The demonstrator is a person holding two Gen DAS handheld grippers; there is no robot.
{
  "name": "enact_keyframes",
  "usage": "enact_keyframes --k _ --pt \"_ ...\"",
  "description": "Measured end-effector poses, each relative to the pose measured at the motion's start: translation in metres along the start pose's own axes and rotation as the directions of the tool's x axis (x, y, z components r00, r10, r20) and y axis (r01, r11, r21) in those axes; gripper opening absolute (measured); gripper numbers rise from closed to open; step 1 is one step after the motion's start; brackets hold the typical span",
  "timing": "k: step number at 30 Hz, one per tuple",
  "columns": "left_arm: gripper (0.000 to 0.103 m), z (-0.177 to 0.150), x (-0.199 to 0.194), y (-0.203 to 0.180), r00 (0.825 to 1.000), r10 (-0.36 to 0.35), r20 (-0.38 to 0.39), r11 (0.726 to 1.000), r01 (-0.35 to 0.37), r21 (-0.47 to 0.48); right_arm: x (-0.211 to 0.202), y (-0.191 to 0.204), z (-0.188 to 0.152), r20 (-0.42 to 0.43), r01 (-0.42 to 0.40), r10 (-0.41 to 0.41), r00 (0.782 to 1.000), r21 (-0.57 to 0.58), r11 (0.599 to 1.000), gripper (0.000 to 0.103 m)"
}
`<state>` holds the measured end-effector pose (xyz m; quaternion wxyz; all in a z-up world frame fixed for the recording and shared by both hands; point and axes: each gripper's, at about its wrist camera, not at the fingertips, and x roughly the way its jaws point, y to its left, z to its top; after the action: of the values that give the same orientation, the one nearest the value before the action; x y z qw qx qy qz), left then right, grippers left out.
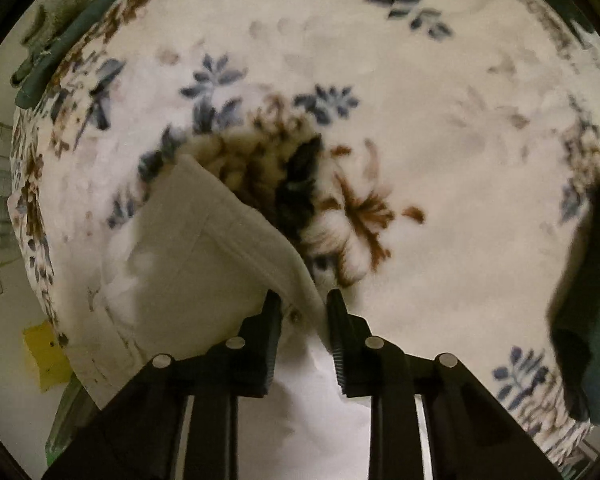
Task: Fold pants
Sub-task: 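Grasp the pant leg hem with the left tool while the right tool grasps the other hem, then lift both hems and fold them over toward the waistband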
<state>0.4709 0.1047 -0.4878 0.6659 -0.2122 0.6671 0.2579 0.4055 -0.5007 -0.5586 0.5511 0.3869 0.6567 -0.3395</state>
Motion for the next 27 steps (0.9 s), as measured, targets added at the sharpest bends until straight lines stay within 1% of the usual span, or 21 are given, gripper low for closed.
enact_keyframes --k 1,3,8,10,11,14,15,16,17,18,19,21,24,26,27 --pt "0.019 -0.005 -0.011 0.008 1.0 -0.02 0.015 1.0 0.02 0.001 -0.005 -0.001 -0.001 0.003 -0.018 0.018 1.0 0.001 1.0 0.013" --pt "0.019 -0.013 -0.027 0.022 0.998 -0.044 0.038 0.999 0.044 0.005 -0.018 -0.001 -0.007 0.019 -0.042 0.042 0.999 -0.01 0.999 0.007" --pt "0.019 -0.044 -0.076 0.086 0.989 -0.122 0.081 0.993 0.122 0.002 -0.064 -0.014 -0.03 0.062 -0.086 0.092 0.994 -0.084 0.993 0.005" --pt "0.019 -0.063 -0.098 0.113 0.985 -0.136 0.103 0.991 0.135 0.016 -0.081 -0.023 -0.044 0.073 -0.102 0.11 0.991 -0.111 0.989 0.005" --pt "0.019 -0.074 -0.104 0.108 0.984 -0.14 0.107 0.99 0.138 0.022 -0.092 -0.031 -0.054 0.085 -0.104 0.116 0.99 -0.132 0.986 0.005" --pt "0.019 -0.1 -0.113 0.144 0.981 -0.159 0.111 0.987 0.158 0.019 -0.105 -0.072 -0.075 0.105 -0.111 0.13 0.986 -0.171 0.979 0.005" --pt "0.019 -0.11 -0.116 0.163 0.979 -0.171 0.107 0.985 0.171 0.013 -0.108 -0.094 -0.082 0.113 -0.107 0.129 0.985 -0.183 0.977 0.005" --pt "0.019 -0.119 -0.114 0.171 0.979 -0.174 0.105 0.985 0.174 0.009 -0.109 -0.114 -0.092 0.122 -0.1 0.126 0.984 -0.198 0.975 0.005" --pt "0.019 -0.127 -0.114 0.188 0.978 -0.181 0.102 0.983 0.182 0.002 -0.11 -0.124 -0.101 0.131 -0.098 0.127 0.983 -0.207 0.973 0.005" --pt "0.019 -0.136 -0.113 0.193 0.978 -0.186 0.1 0.982 0.187 -0.001 -0.109 -0.14 -0.111 0.138 -0.088 0.12 0.983 -0.217 0.972 0.004" --pt "0.019 -0.149 -0.107 0.208 0.978 -0.189 0.088 0.982 0.19 0.0 -0.108 -0.158 -0.122 0.144 -0.075 0.11 0.984 -0.226 0.971 0.004" --pt "0.019 -0.164 -0.094 0.227 0.979 -0.196 0.063 0.98 0.198 -0.014 -0.098 -0.18 -0.136 0.14 -0.055 0.087 0.986 -0.221 0.974 0.004" --pt "0.019 -0.19 -0.056 0.256 0.984 -0.176 0.013 0.984 0.176 -0.04 -0.067 -0.212 -0.156 0.131 -0.004 0.032 0.991 -0.21 0.978 0.004" --pt "0.017 -0.201 -0.031 0.269 0.989 -0.15 -0.005 0.988 0.15 -0.035 -0.046 -0.222 -0.166 0.13 0.029 -0.001 0.992 -0.218 0.975 0.004" --pt "0.01 -0.205 -0.019 0.274 0.991 -0.135 -0.011 0.99 0.135 -0.031 -0.035 -0.229 -0.171 0.127 0.045 -0.017 0.992 -0.216 0.975 0.004"
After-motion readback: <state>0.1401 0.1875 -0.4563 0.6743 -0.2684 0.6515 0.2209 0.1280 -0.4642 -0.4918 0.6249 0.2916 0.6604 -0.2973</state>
